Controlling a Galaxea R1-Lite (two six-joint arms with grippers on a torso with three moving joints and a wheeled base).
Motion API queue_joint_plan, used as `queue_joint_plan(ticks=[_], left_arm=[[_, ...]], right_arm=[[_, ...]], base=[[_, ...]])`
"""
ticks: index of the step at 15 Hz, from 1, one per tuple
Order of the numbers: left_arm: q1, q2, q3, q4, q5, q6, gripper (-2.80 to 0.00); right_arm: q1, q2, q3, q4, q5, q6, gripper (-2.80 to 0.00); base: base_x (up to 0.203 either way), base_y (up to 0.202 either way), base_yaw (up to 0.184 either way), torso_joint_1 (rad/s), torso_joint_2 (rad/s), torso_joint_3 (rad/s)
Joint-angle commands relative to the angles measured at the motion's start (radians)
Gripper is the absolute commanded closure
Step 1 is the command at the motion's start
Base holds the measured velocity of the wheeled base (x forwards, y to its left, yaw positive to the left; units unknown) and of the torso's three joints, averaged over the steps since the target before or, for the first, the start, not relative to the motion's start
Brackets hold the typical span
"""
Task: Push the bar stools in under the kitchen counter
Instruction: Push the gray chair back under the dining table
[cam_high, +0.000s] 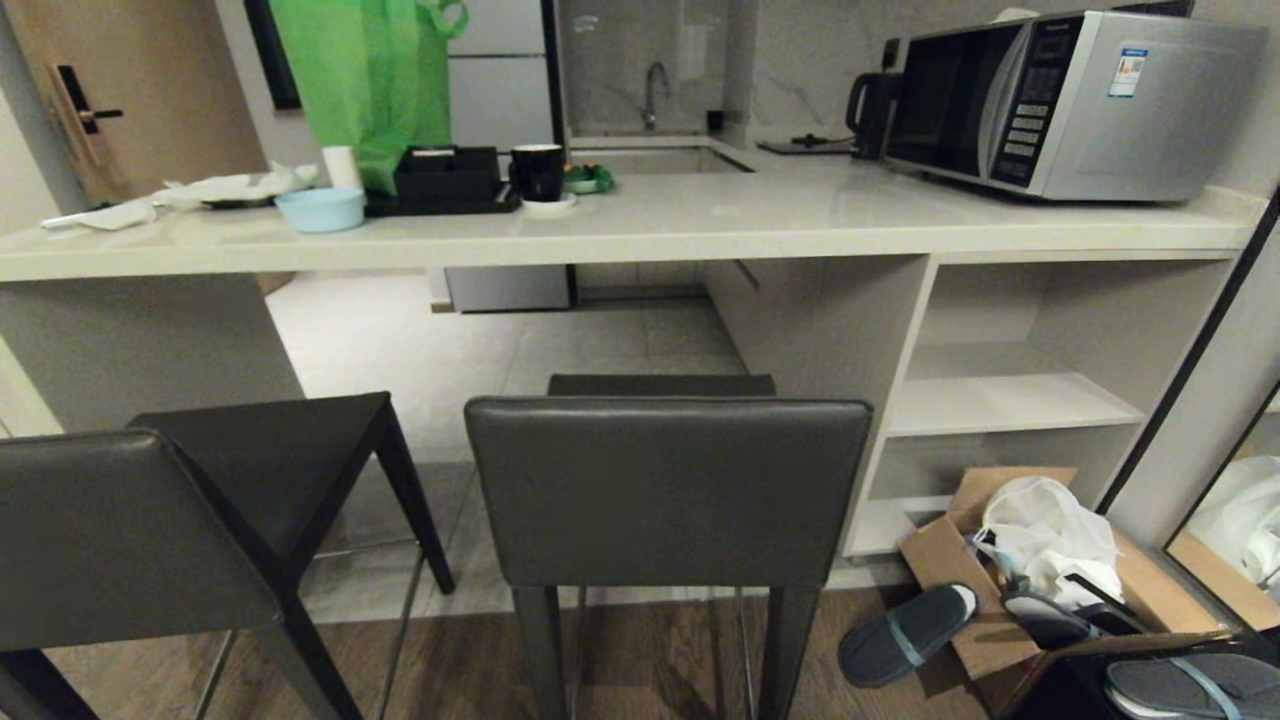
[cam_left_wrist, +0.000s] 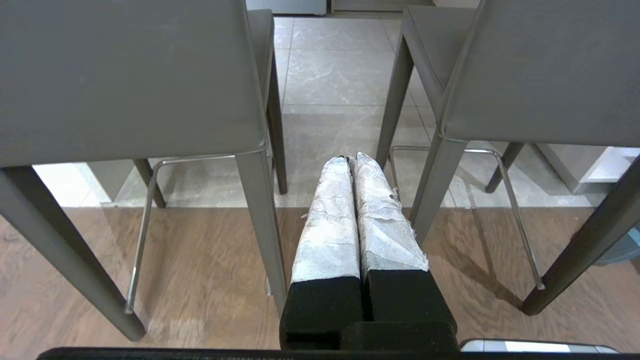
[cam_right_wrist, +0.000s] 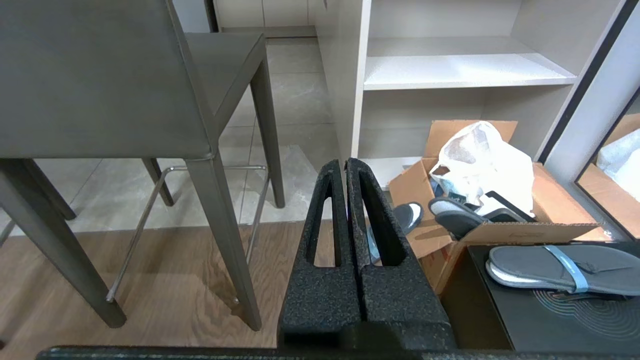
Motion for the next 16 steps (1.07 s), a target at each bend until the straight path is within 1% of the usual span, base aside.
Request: queue_joint_plan(ticks=[1,3,5,16], left_arm=[[0.0,0.0,0.0,0.001,0.0,0.0,0.0],[0.0,0.0,0.0,0.001,0.0,0.0,0.0],[0.0,0.0,0.0,0.002,0.0,0.0,0.0],[0.0,0.0,0.0,0.001,-0.001,0.001,0.0]], right_arm=[[0.0,0.001,-0.001,0.0,0.0,0.0,0.0],[0.0,0.001,0.0,0.0,0.0,0.0,0.0],[0.0,0.001,0.0,0.0,0.0,0.0,0.0],[0.0,0.001,0.0,0.0,0.0,0.0,0.0]], base=[[0.0,0.0,0.0,0.0,0.0,0.0],[0.003,0.035,-0.002,0.003,0.0,0.001],[0.002,0.143,-0.003,0.004,0.0,0.0],[0.0,0.198,-0.002,0.002,0.0,0.002]])
